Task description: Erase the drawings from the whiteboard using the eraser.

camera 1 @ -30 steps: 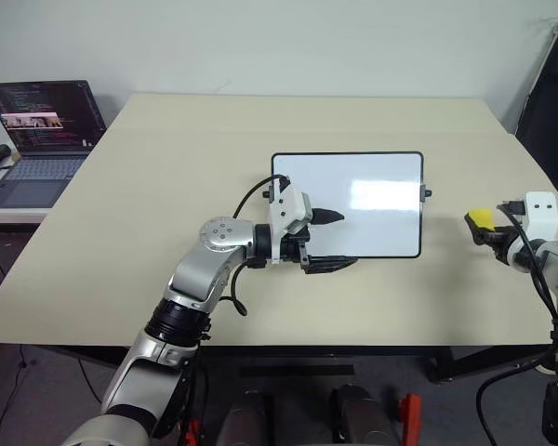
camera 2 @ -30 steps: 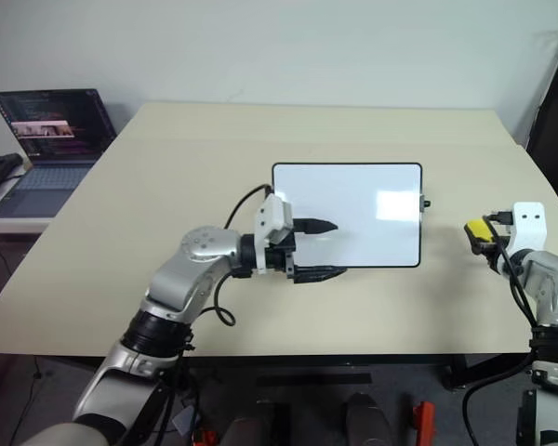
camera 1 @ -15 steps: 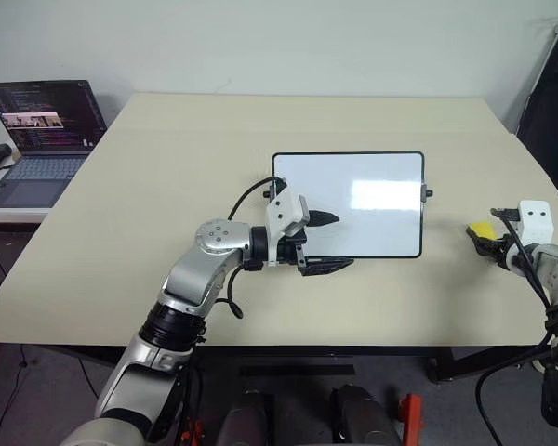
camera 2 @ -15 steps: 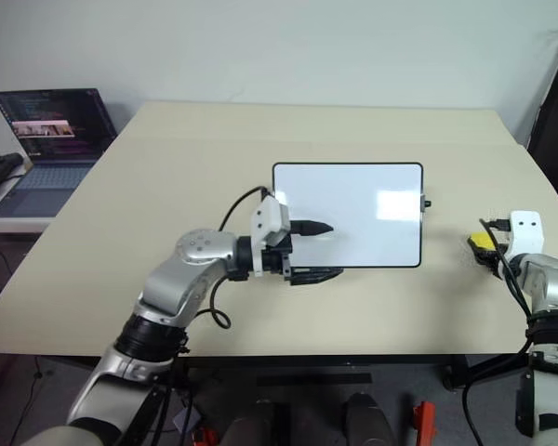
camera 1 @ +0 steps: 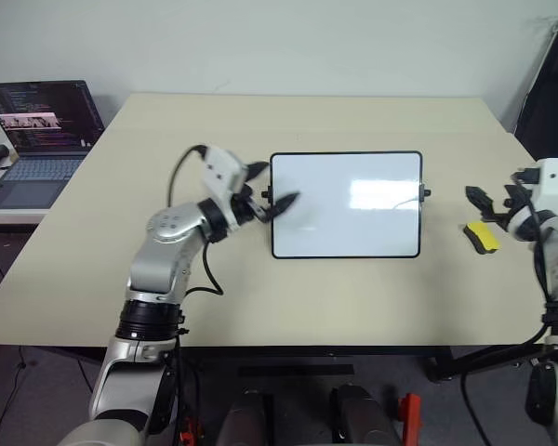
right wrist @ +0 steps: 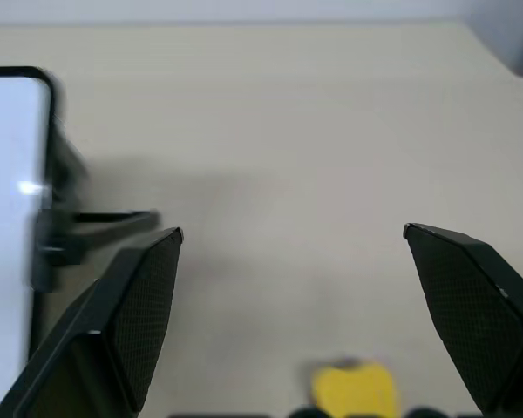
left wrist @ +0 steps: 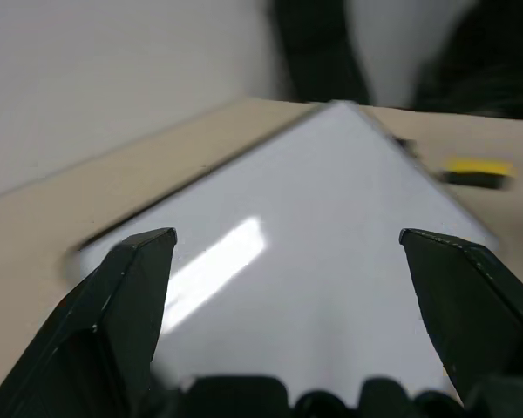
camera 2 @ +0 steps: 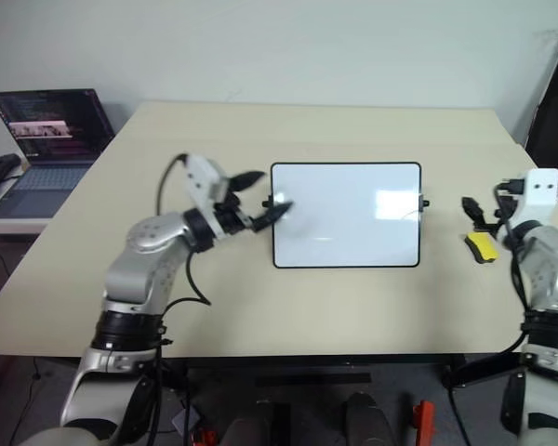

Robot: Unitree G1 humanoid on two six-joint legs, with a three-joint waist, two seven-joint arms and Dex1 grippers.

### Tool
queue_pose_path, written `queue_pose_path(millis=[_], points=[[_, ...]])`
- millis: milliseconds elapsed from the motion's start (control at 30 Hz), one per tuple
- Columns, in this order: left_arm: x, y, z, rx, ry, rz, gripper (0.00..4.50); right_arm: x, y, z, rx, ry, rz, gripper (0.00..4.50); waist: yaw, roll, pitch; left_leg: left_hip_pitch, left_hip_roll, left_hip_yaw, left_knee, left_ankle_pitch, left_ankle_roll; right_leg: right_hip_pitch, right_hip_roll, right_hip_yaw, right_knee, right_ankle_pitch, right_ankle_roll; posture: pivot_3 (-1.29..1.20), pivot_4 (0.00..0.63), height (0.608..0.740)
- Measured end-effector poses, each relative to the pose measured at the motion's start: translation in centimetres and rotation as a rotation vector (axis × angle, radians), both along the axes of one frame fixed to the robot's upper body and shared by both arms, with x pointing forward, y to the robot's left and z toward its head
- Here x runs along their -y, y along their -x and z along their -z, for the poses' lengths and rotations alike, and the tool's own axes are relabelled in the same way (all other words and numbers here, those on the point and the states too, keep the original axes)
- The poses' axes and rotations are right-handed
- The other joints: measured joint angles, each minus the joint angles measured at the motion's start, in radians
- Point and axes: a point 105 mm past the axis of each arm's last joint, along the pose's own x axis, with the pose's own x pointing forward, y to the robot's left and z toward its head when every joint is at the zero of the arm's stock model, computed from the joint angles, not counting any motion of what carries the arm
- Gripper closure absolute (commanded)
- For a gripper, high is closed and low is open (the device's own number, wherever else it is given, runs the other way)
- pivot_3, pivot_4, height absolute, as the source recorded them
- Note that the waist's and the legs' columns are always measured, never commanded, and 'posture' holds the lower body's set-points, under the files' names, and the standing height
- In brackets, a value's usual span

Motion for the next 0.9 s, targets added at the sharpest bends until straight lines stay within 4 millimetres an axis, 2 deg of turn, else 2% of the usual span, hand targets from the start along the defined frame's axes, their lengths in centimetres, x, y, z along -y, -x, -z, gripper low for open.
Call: queue_pose_path(millis=[33, 100, 167, 267, 367, 533, 900], points=[[-1.6, -0.9, 0.2, -0.002, 0.026, -0.106, 0.00, -0.9, -0.2, 1.3, -0.009, -0.019, -0.009, 0.04, 0.002, 0.000, 0.000, 0.000, 0.000, 0.000, 0.000, 0.000, 0.000, 0.000, 0.000, 0.000, 0.000, 0.000, 0.000, 0.00, 0.150, 0.740], [-3.2, -1.6, 0.8, -0.003, 0.032, -0.217, 0.00, -1.8, -0.2, 3.1, -0.026, -0.031, -0.019, 0.04, 0.005, 0.000, 0.000, 0.000, -0.001, 0.001, 0.000, 0.000, 0.000, 0.000, -0.001, 0.000, 0.000, 0.000, 0.000, 0.00, 0.150, 0.740], [-4.0, -2.0, 2.2, -0.023, 0.024, -0.285, 0.00, -2.3, -0.3, 4.0, -0.014, -0.034, -0.012, 0.04, 0.012, 0.000, 0.000, -0.001, -0.001, 0.001, 0.000, 0.000, 0.000, 0.000, -0.002, 0.000, 0.000, 0.000, 0.000, 0.00, 0.150, 0.740], [-3.8, -1.7, 4.8, -0.069, 0.021, -0.307, 0.00, -2.2, -0.3, 4.1, 0.018, -0.024, -0.004, 0.04, 0.018, 0.000, 0.000, -0.001, -0.001, 0.001, 0.000, 0.000, 0.000, 0.000, -0.002, 0.000, 0.000, 0.003, -0.003, 0.00, 0.150, 0.740], [-2.6, -1.5, 6.9, -0.122, 0.034, -0.294, 0.00, -2.3, -0.4, 4.6, 0.021, -0.026, -0.001, 0.04, 0.019, 0.000, 0.000, 0.000, -0.001, 0.000, 0.000, 0.000, 0.000, 0.000, -0.001, 0.000, 0.000, 0.002, -0.003, 0.00, 0.150, 0.740], [-1.9, -1.4, 7.3, -0.124, 0.039, -0.293, 0.00, -2.4, -0.5, 5.6, 0.003, -0.033, -0.005, 0.04, 0.014, 0.000, 0.000, 0.000, -0.001, 0.001, 0.000, 0.000, 0.000, 0.000, -0.001, 0.001, 0.001, 0.000, 0.000, 0.00, 0.150, 0.740], [-2.8, -0.9, 10.3, -0.198, -0.001, -0.352, 0.00, -3.7, -0.6, 6.8, -0.004, -0.042, -0.012, 0.04, -0.003, 0.000, 0.000, 0.001, 0.000, 0.001, 0.000, 0.000, 0.000, 0.000, 0.000, 0.001, 0.001, 0.000, 0.000, 0.00, 0.150, 0.740]])
